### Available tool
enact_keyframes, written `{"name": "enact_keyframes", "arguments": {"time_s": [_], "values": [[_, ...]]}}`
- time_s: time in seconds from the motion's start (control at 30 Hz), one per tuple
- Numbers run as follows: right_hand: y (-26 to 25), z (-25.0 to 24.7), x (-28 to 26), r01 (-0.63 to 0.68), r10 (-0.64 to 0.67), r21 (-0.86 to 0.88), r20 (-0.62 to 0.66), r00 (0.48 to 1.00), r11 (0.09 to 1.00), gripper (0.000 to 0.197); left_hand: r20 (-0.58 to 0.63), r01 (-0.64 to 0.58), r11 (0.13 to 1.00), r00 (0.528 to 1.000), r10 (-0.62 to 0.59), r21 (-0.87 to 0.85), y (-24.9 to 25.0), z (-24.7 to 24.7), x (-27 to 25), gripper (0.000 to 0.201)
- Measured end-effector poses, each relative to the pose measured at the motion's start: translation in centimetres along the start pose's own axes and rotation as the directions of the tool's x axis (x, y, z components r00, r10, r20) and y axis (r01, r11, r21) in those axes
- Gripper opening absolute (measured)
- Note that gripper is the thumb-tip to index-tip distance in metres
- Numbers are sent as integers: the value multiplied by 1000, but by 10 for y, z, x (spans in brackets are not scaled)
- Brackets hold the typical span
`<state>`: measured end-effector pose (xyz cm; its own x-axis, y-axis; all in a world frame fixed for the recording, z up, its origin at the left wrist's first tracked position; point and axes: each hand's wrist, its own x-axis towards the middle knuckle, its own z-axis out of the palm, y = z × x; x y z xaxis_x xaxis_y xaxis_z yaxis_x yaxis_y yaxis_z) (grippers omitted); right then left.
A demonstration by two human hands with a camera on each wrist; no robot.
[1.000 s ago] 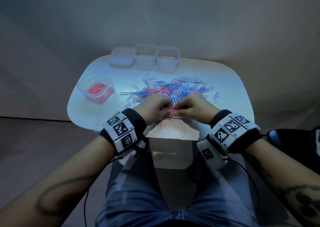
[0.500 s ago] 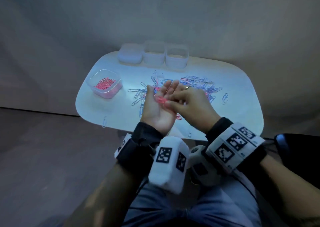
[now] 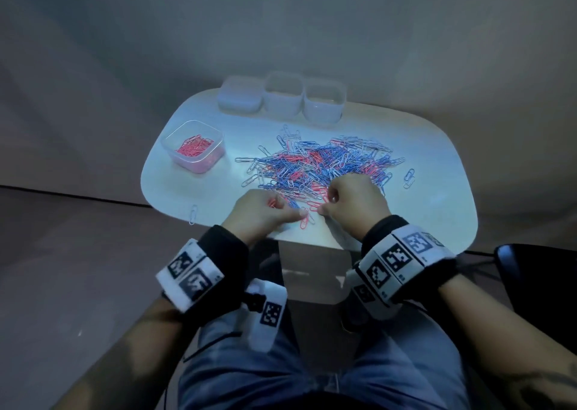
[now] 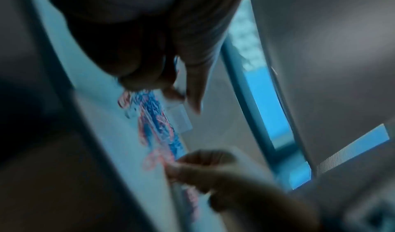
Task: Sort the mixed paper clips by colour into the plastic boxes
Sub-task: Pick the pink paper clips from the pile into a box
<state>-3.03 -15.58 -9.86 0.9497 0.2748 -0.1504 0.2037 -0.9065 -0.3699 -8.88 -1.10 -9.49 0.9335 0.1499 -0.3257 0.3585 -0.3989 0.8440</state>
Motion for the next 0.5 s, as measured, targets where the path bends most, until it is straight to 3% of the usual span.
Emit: {"name": "enact_keyframes", "arguments": {"time_s": [0.1,0.2,0.5], "values": [[-6,0,0,9,-9,-23,9,1000,1000,15,-19,-8,947,1000,15,320,2,8,3,26],[-8,0,3,1,0,-19,58,998,1000,13,-50,-1,904,998,25,427,8,13,8,24],[-9,-5,11,38,-38,4,205,978,999,8,-10,-19,935,1000,24,354,3,18,14,27]]}}
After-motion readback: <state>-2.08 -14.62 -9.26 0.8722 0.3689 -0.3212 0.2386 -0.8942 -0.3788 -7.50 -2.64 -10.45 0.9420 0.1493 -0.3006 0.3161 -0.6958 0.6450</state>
